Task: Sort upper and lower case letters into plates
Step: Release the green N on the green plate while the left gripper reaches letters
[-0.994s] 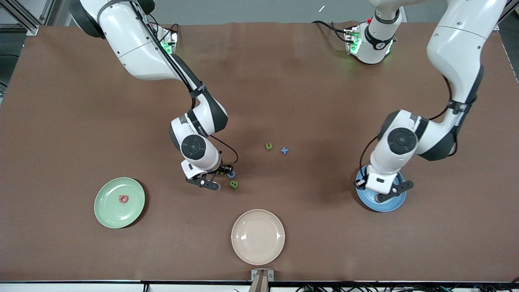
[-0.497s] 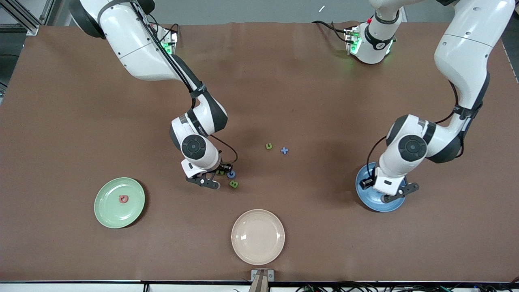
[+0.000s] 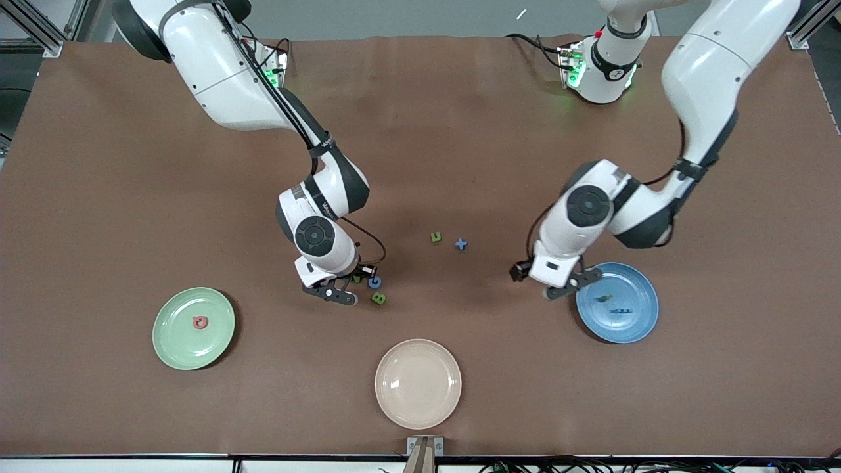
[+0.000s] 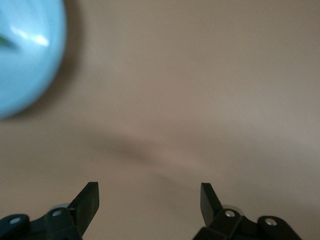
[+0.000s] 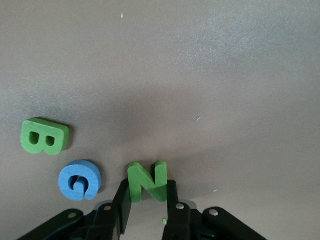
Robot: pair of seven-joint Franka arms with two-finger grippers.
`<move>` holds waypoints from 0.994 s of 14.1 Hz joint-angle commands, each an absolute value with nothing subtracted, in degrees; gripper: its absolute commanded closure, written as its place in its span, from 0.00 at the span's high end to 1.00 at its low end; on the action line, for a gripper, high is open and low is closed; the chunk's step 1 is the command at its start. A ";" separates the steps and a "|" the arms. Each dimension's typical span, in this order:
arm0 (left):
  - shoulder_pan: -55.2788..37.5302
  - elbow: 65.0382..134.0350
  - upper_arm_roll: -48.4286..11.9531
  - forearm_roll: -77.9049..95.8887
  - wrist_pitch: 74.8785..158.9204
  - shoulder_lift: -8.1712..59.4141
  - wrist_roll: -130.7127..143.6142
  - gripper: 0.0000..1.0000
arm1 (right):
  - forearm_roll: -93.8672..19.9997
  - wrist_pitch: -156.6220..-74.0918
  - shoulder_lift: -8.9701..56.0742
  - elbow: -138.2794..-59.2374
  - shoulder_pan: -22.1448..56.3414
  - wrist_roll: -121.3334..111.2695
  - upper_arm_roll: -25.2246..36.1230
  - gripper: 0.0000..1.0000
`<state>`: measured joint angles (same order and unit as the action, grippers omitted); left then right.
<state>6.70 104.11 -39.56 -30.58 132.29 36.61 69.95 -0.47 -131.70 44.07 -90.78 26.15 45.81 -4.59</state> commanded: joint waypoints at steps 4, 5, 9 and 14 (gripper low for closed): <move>-5.52 99.49 -37.98 -31.55 131.84 42.27 88.38 0.78 | 0.35 -123.61 42.19 -86.42 20.94 40.99 -3.95 0.05; -6.93 99.41 -36.84 -31.47 131.84 42.62 91.20 0.78 | 0.35 -121.40 42.19 -84.83 18.74 36.61 -3.87 0.05; -7.73 99.67 -35.86 -31.03 131.84 43.68 100.44 0.73 | 2.36 -118.74 42.10 -82.45 8.11 16.74 -3.78 0.06; -7.82 97.74 -35.77 -30.85 131.84 46.76 103.88 0.66 | 12.73 -119.26 42.45 -81.47 -0.16 3.78 -3.34 0.12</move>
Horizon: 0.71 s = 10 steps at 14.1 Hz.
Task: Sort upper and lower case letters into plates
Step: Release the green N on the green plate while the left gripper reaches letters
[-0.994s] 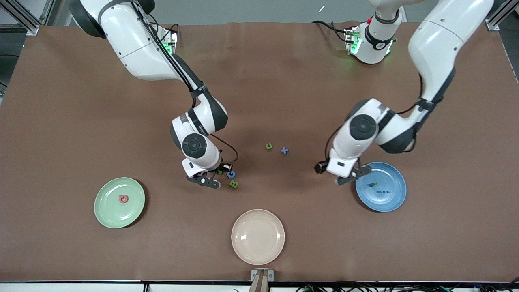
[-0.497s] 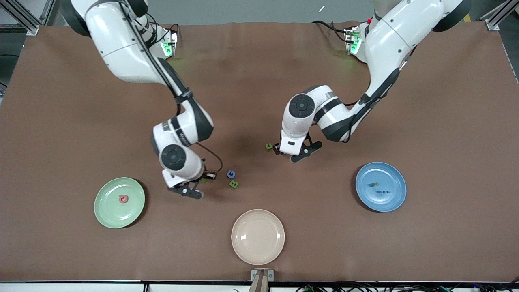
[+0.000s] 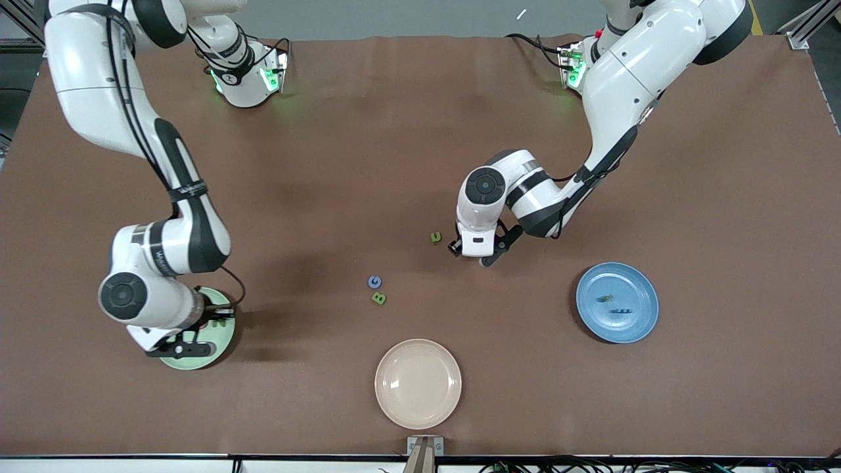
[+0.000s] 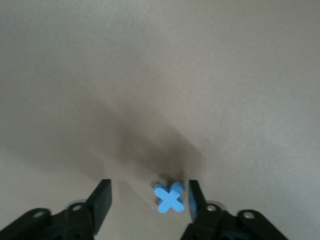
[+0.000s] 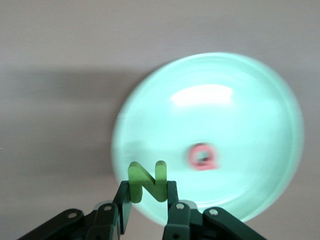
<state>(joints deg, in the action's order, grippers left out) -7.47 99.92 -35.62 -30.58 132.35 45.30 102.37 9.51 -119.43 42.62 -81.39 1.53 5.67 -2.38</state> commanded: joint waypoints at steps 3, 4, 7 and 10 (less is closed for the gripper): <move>-8.70 97.65 -35.77 -31.02 131.84 47.54 104.06 0.66 | 12.13 -119.36 43.07 -81.91 -0.97 3.95 -3.43 0.44; -8.79 97.47 -35.77 -31.03 131.84 48.07 104.41 0.66 | 12.04 -119.36 43.07 -81.91 -0.88 4.22 -3.51 0.59; -10.28 96.06 -35.25 -31.55 131.84 49.22 105.47 0.59 | 10.29 -119.27 43.07 -81.91 -0.18 4.74 -3.87 0.85; -10.46 95.89 -34.19 -31.03 131.84 48.52 105.64 0.07 | 5.30 -118.57 42.72 -81.91 3.32 8.41 -4.13 0.85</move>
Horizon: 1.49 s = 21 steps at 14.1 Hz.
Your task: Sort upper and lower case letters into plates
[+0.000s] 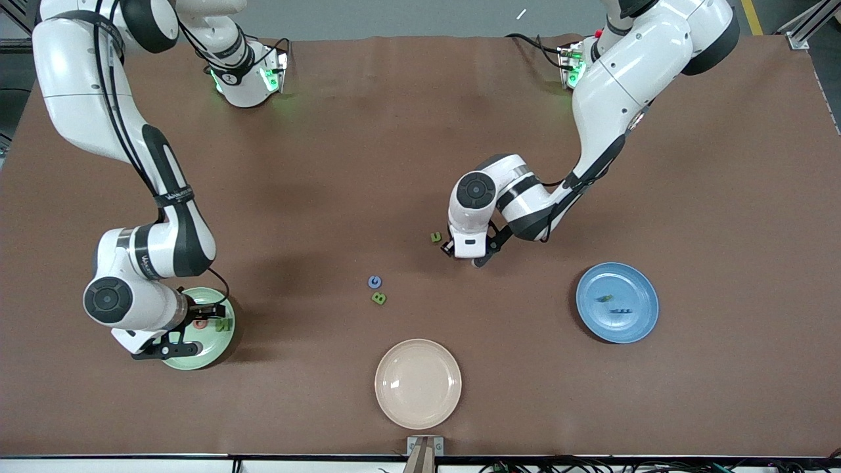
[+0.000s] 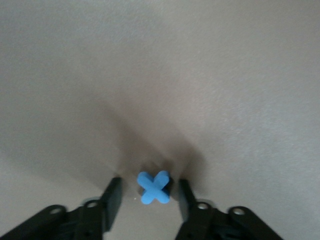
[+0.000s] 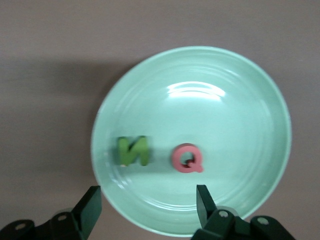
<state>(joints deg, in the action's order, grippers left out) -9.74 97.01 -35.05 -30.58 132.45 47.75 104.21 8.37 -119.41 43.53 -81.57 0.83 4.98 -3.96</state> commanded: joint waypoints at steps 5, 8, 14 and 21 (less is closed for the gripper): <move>-7.48 89.14 -33.05 -32.34 126.23 46.76 104.34 0.00 | 0.18 -118.47 42.54 -81.74 12.73 19.59 -4.13 0.85; -3.36 84.82 -33.05 -32.34 119.90 44.75 94.25 0.00 | -2.45 -121.80 42.80 -81.82 18.52 25.11 -4.04 0.85; 7.98 85.25 -32.96 -32.78 116.02 43.59 72.89 0.03 | -1.93 -130.68 44.73 -84.28 26.19 33.74 -3.78 0.85; 13.45 86.66 -33.05 -35.07 115.93 43.95 63.81 0.91 | -1.58 -133.86 46.05 -86.57 29.09 35.86 -3.69 0.85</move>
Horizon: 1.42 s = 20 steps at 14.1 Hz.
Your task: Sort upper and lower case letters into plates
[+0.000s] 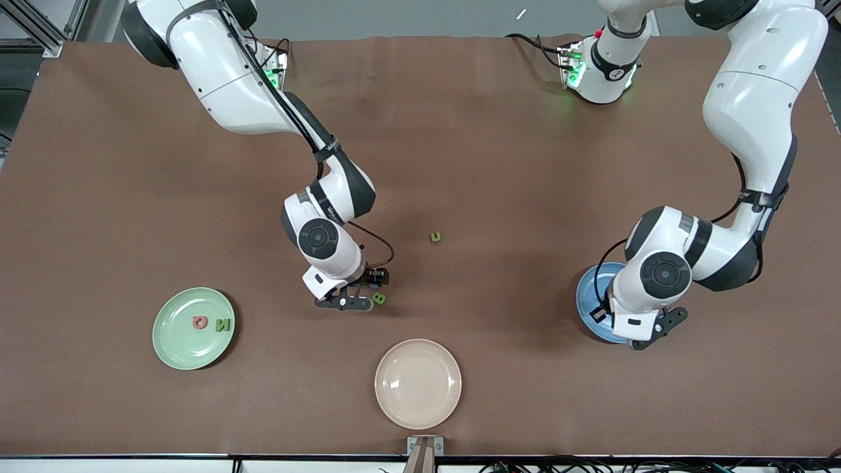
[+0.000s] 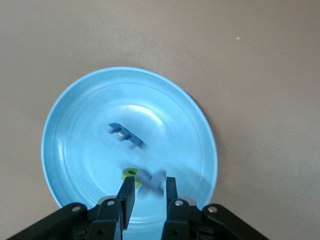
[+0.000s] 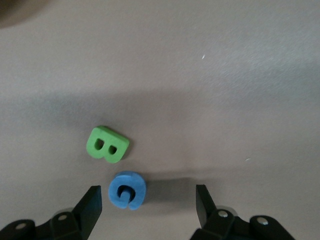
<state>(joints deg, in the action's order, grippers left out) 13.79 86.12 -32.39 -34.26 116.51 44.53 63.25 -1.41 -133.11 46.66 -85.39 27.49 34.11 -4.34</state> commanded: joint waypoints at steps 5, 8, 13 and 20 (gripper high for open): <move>12.22 88.06 -40.23 -34.01 113.21 43.77 73.53 1.00 | -0.45 -135.00 47.28 -86.31 30.06 35.60 -3.69 0.82; 4.78 88.24 -42.89 -33.93 113.37 45.17 80.05 0.99 | 1.05 -135.00 47.46 -86.31 30.15 35.68 -3.69 0.72; -7.28 87.19 -42.01 -33.93 116.61 47.72 85.17 0.95 | 1.05 -135.00 47.64 -86.13 30.06 35.51 -3.69 0.44; -13.36 87.27 -38.67 -34.80 119.97 49.83 81.91 0.87 | 0.70 -134.56 47.11 -85.78 29.09 35.68 -3.52 0.15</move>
<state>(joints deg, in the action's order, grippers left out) -12.46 88.33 -39.15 -34.14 119.93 49.33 83.09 0.32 -134.23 47.46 -85.38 29.52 34.99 -3.56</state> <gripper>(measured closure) 0.106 0.670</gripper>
